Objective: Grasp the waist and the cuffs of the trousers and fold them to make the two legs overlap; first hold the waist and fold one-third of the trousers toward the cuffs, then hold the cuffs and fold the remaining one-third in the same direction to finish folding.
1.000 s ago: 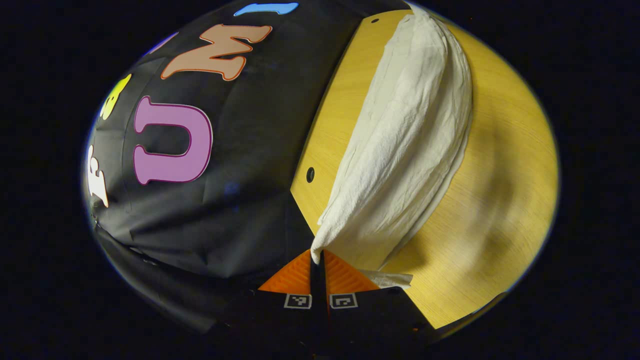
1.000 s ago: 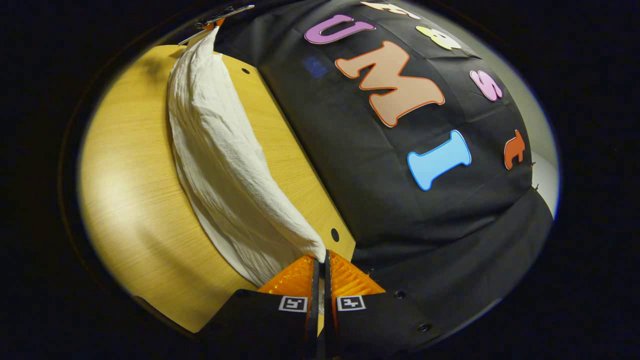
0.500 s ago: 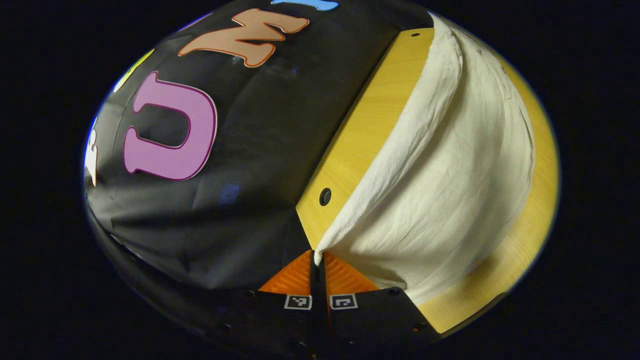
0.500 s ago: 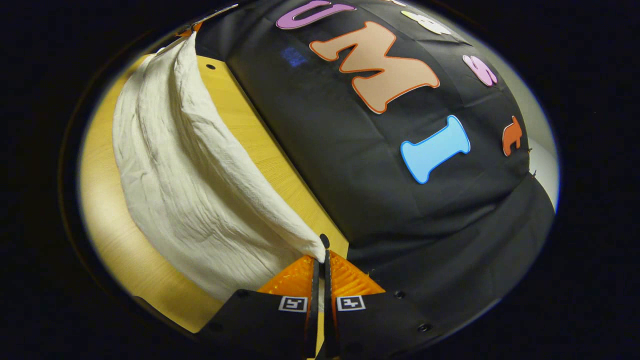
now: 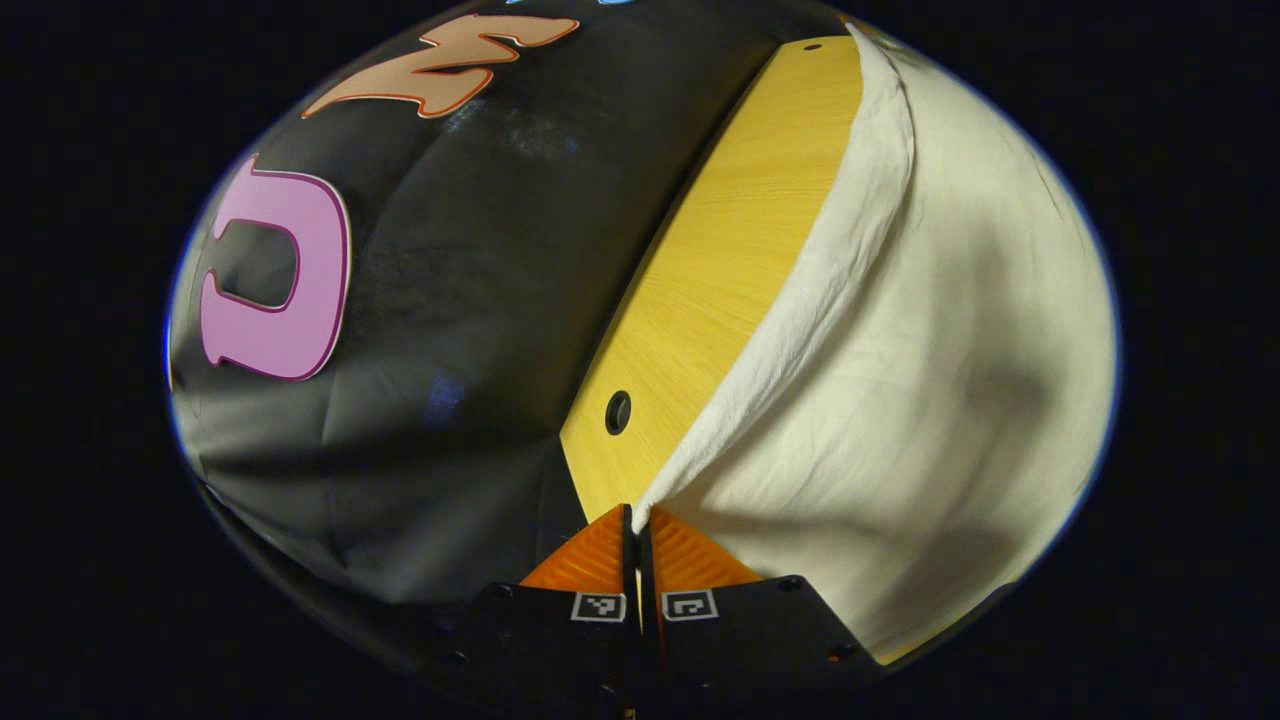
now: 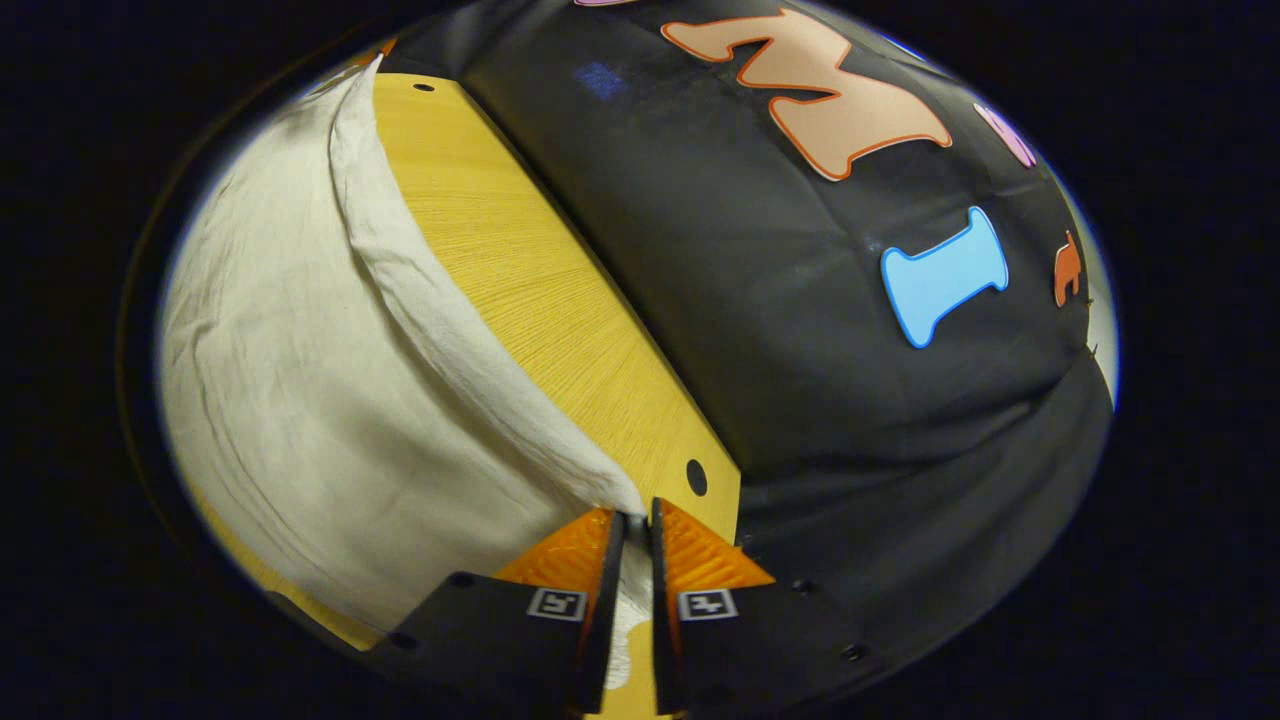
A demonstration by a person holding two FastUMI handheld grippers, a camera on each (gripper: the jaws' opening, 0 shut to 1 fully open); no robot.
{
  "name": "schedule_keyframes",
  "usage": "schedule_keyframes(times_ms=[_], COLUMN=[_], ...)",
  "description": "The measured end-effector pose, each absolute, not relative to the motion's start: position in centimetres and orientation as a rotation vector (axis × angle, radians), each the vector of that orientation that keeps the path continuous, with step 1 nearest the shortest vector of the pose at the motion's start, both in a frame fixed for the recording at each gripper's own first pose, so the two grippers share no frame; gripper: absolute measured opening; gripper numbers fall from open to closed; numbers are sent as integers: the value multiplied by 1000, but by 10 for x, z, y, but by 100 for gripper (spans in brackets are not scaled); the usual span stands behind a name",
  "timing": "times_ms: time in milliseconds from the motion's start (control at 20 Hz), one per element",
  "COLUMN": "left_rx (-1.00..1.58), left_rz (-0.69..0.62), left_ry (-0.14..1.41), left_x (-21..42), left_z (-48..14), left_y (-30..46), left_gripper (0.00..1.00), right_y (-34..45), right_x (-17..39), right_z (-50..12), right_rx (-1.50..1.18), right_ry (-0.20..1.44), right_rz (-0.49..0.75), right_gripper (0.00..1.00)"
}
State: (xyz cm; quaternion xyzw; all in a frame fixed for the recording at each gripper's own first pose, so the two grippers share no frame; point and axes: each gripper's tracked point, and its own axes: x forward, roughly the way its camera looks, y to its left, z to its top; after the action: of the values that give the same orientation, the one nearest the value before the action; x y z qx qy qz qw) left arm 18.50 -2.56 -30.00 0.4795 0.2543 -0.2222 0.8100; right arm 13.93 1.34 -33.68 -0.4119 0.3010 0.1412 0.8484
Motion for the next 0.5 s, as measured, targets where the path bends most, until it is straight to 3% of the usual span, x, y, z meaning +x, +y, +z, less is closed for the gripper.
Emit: schedule_keyframes(times_ms=[100,150,300,500], left_rx=[976,937,841,669], left_rz=[-469,-472,-428,-357], left_ry=[507,505,505,497], left_x=[183,181,165,141], left_z=[-290,-287,-271,-243], left_y=[-33,-39,-44,-59], left_gripper=[4,27,98,95], right_y=[16,16,9,-8], right_x=[138,140,132,110], right_z=[-326,-322,-309,-289], right_rx=[-819,-792,-696,-529], right_ry=[618,605,595,595], right_rz=[286,273,237,179], right_gripper=[73,100,100,100])
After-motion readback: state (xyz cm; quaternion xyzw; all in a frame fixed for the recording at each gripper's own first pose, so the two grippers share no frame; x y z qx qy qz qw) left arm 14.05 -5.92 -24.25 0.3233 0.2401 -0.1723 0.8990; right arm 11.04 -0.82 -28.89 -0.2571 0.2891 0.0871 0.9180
